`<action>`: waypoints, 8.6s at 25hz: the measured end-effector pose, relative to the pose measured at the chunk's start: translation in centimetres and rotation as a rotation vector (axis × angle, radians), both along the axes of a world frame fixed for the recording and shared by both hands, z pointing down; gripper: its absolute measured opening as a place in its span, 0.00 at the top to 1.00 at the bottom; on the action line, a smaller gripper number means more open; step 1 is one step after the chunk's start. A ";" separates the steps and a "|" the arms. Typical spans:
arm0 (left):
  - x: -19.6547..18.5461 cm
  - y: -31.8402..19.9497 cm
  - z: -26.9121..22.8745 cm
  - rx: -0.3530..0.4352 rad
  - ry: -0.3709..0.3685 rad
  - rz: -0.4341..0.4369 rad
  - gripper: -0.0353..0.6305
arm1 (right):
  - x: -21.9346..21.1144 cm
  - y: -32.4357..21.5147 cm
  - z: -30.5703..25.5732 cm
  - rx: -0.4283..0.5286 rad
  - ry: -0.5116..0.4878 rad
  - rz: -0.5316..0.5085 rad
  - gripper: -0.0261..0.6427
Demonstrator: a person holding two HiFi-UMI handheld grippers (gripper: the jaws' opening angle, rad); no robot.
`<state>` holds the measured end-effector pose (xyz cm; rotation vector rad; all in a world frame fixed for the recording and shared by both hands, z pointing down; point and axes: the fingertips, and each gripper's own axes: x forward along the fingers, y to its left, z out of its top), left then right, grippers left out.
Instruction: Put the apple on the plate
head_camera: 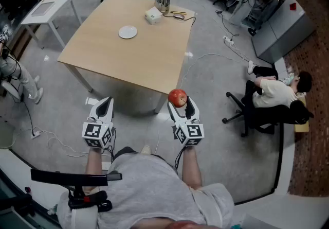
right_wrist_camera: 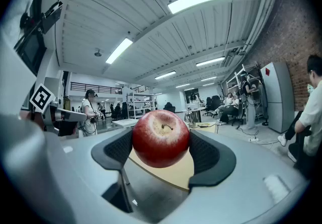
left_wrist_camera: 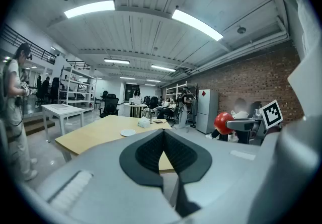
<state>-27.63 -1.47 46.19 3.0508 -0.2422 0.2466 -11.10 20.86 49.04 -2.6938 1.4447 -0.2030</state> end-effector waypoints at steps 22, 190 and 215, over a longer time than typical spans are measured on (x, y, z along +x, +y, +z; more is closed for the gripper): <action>10.1 6.2 1.3 -0.006 -0.020 0.210 0.92 | 4.5 8.2 0.5 -0.011 -0.018 0.174 0.42; 20.7 -13.6 18.6 -0.380 -0.249 -0.877 0.92 | 34.7 -59.7 20.8 -0.299 0.076 -0.809 0.41; 20.8 -13.6 9.8 -0.223 -0.124 -0.782 0.92 | 34.2 -50.5 8.7 -0.170 0.062 -0.735 0.44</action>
